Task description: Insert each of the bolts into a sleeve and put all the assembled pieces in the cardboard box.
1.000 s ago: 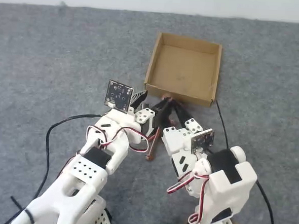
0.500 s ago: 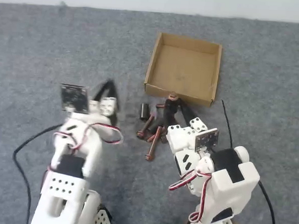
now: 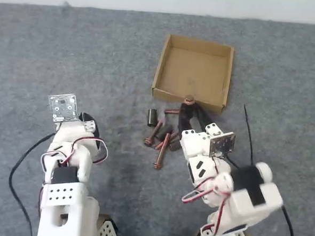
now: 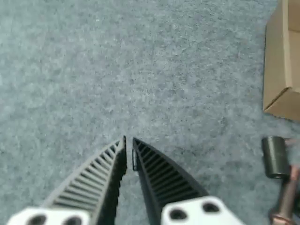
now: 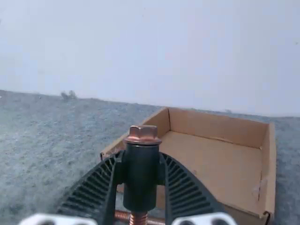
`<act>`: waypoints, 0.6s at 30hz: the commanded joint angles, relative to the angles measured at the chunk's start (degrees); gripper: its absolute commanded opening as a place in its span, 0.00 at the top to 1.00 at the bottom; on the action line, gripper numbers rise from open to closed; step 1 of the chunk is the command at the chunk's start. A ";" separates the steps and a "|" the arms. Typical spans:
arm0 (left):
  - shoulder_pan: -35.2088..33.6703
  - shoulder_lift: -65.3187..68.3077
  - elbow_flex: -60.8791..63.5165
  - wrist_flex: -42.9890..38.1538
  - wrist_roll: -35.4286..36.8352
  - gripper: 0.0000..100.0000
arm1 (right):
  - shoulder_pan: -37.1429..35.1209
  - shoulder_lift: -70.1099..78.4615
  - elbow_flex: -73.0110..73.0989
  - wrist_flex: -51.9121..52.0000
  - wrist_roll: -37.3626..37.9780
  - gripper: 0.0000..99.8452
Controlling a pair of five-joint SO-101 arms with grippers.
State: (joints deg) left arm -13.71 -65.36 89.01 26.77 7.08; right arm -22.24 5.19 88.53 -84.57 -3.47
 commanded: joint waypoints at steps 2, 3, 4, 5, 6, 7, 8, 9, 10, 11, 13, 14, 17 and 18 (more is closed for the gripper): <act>0.00 0.09 -0.57 0.09 -1.14 0.98 | 1.19 -14.37 0.00 11.12 -0.18 0.99; 0.00 0.09 -0.57 0.09 -1.23 0.98 | 1.27 -17.19 -0.35 14.64 -0.18 0.99; 0.00 0.09 -0.57 0.09 -1.23 0.98 | 1.36 -20.18 -0.79 18.15 -0.18 0.99; 0.00 0.09 -0.57 0.09 -1.32 0.98 | 1.71 -22.99 -1.49 22.20 -0.18 0.99; 0.00 0.09 -0.66 0.00 -1.93 0.98 | 2.24 -25.80 -2.46 26.68 -0.18 0.99; 0.09 0.09 -0.66 0.00 -3.16 0.98 | 2.77 -28.53 -3.78 31.43 -0.18 0.99; 0.09 0.09 -0.66 0.00 -4.31 0.98 | 3.56 -30.90 -5.45 36.53 -0.26 0.99; 0.18 0.09 -0.66 0.00 -5.10 0.98 | 4.79 -33.01 -7.56 41.98 -0.44 0.99; 0.70 0.09 -0.66 0.18 -5.45 0.98 | 6.02 -35.03 -9.76 47.78 -0.44 0.99; 1.41 0.26 -0.75 0.35 -5.54 0.98 | 7.08 -36.62 -12.40 53.85 -0.53 0.99; 2.11 0.44 -0.75 0.44 -5.63 0.98 | 9.19 -38.20 -18.64 65.45 -0.53 0.99; 2.11 0.44 -0.75 0.44 -6.24 0.98 | 10.15 -38.11 -22.07 70.29 -0.53 0.99; 2.20 0.35 -1.01 1.85 -8.00 0.98 | 12.88 -36.26 -31.91 81.19 -0.53 0.99; 2.29 0.53 -1.63 2.73 -8.26 0.98 | 13.76 -34.95 -35.25 83.65 -0.53 0.99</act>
State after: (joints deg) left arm -11.78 -65.36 89.01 27.56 0.22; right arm -11.34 -28.66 65.93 -9.85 -3.47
